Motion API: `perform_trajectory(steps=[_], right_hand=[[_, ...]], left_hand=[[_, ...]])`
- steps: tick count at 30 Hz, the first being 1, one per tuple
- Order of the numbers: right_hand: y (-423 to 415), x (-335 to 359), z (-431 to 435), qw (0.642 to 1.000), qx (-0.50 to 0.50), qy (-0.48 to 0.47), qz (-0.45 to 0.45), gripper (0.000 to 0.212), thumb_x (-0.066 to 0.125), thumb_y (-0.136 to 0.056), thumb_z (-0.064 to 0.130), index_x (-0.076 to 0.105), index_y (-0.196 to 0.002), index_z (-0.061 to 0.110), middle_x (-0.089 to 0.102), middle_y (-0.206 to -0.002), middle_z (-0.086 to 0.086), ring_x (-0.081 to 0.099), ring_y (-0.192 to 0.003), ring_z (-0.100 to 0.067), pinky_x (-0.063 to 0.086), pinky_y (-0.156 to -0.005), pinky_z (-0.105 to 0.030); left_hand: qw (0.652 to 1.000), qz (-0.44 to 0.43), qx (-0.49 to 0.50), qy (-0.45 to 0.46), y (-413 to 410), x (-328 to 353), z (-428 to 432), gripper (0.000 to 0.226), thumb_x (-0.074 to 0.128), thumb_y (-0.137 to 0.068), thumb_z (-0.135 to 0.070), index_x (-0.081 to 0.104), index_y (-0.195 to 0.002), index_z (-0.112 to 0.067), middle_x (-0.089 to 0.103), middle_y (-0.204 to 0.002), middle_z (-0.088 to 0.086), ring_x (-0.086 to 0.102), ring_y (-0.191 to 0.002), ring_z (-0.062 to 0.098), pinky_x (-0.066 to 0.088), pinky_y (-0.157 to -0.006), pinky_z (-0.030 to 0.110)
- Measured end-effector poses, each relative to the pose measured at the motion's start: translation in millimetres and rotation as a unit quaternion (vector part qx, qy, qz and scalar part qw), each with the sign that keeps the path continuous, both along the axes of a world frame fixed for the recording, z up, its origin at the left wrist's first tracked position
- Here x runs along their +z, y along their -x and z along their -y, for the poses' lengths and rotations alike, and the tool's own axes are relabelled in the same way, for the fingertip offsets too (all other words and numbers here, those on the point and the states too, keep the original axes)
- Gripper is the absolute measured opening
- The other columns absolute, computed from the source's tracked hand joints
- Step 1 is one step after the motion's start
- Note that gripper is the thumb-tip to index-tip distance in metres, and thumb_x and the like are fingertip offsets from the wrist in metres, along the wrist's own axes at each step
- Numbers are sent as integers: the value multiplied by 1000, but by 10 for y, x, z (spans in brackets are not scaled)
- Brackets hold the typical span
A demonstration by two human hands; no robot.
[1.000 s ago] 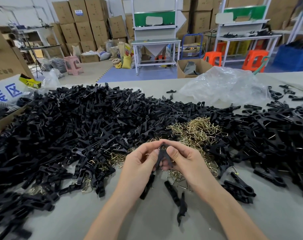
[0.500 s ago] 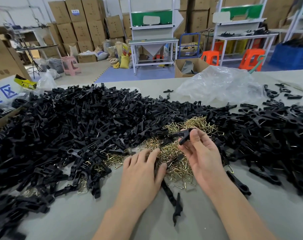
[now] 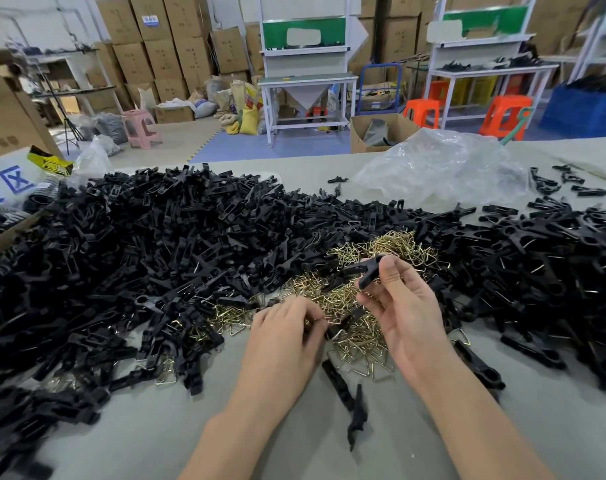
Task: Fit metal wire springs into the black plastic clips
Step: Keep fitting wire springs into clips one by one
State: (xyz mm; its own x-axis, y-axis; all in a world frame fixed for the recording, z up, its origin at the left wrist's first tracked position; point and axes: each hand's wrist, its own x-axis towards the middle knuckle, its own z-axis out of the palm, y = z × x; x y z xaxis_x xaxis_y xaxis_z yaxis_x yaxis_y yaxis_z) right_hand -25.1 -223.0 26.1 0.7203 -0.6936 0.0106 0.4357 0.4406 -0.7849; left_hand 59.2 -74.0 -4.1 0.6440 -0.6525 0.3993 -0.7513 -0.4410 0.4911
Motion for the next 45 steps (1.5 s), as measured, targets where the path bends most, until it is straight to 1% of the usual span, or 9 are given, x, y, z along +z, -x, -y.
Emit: perform_trajectory(steps=[4, 8, 11, 17, 21, 26, 33, 38, 45], right_hand=[[-1, -6, 5, 1000, 0, -1, 1, 29, 68, -81, 26, 63, -105, 11, 75, -90, -3, 68, -68, -12, 60, -63, -25], [-9, -14, 13, 1000, 0, 4, -6, 30, 69, -80, 27, 63, -105, 11, 76, -86, -2, 69, -67, -11, 60, -63, -25], [-11, -31, 13, 1000, 6, 10, -8, 28, 70, -80, 29, 64, -102, 13, 76, -88, -2, 69, -68, -11, 60, -63, -25], [-10, -51, -1, 999, 18, 30, -16, 28, 71, -81, 29, 65, -104, 13, 75, -92, -4, 69, -69, -12, 59, -64, -25], [-3, -49, -8, 999, 33, 34, -26, 32, 73, -79, 32, 66, -104, 13, 73, -98, -9, 69, -77, -17, 60, -68, -28], [-9, -38, -43, 995, 92, 38, -11, 28, 71, -81, 30, 65, -101, 12, 75, -97, -9, 73, -87, -21, 63, -82, -35], [-23, -54, -110, 984, 176, 26, -4, 18, 66, -90, 23, 68, -104, 12, 75, -110, -16, 74, -97, -26, 60, -82, -33], [-20, -61, -116, 983, 181, 22, -8, 17, 66, -90, 22, 71, -103, 11, 73, -113, -19, 73, -100, -27, 59, -83, -31], [-19, -47, -140, 981, 193, -5, 3, 15, 66, -90, 21, 74, -99, 13, 72, -114, -20, 70, -103, -30, 59, -88, -35]], left_hand=[[989, -108, 18, 104, -15, 59, -3, 10, 58, -96, -36, 52, -89, -40, 60, -93, -22, 56, -95, 0, 43, -82, 19], [964, -177, 28, 197, -17, 122, -19, 16, 61, -99, -24, 59, -93, -38, 64, -93, -25, 60, -86, 0, 43, -73, 8], [958, -198, 21, 208, -11, 140, -26, 22, 57, -101, -23, 62, -109, -42, 65, -96, -25, 61, -86, -3, 43, -72, 7], [947, -227, 24, 224, 30, 164, -20, 13, 59, -99, -26, 62, -96, -38, 72, -90, -18, 67, -87, 1, 47, -73, 10], [953, -210, 37, 213, 43, 167, -13, 9, 61, -96, -39, 62, -87, -37, 64, -108, -25, 61, -95, 5, 47, -80, 22], [938, -223, 20, 265, 33, 220, -26, 13, 58, -100, -29, 64, -89, -32, 65, -81, -14, 54, -66, -1, 42, -63, 10], [929, -263, -7, 259, 61, 226, -21, 20, 55, -101, -20, 66, -105, -36, 71, -82, -7, 59, -66, 0, 43, -59, 8], [963, -196, 3, 186, 44, 145, -15, 30, 54, -101, -22, 60, -115, -47, 72, -83, -11, 62, -60, 16, 49, -53, 33], [969, -156, 5, 193, 42, 118, -18, 25, 57, -99, -20, 62, -105, -44, 71, -86, -18, 66, -72, 9, 48, -58, 17]])
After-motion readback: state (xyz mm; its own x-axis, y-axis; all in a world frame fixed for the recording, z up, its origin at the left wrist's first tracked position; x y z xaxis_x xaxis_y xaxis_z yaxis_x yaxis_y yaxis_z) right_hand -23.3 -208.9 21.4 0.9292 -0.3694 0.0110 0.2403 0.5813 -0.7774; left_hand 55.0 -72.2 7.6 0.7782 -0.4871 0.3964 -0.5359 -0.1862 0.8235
